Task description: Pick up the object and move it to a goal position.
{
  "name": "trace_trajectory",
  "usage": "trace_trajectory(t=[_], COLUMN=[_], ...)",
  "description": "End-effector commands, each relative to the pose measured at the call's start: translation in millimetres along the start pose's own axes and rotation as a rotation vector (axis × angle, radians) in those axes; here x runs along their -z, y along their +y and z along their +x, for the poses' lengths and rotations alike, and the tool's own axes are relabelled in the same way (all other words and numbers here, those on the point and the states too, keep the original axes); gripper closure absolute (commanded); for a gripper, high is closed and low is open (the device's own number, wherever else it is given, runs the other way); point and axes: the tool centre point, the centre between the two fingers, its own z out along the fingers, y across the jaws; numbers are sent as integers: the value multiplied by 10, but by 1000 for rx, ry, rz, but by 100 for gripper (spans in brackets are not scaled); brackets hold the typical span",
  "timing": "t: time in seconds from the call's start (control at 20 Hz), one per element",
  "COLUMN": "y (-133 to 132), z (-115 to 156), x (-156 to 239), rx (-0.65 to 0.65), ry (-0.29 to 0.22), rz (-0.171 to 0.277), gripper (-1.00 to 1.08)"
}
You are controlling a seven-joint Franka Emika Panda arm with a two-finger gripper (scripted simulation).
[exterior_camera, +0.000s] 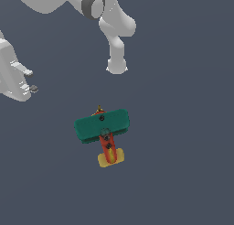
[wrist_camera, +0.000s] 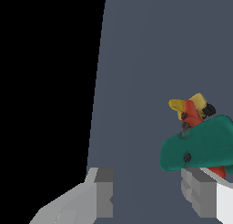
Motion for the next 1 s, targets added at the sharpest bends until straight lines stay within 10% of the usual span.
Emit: trace_trajectory(t=[0.0, 0.95], y=[227, 1735], z=[11, -171], x=[-107, -1005], rx=[-23, -184], ry=[-18, -171], rz=[9, 16], gripper=[-20, -20])
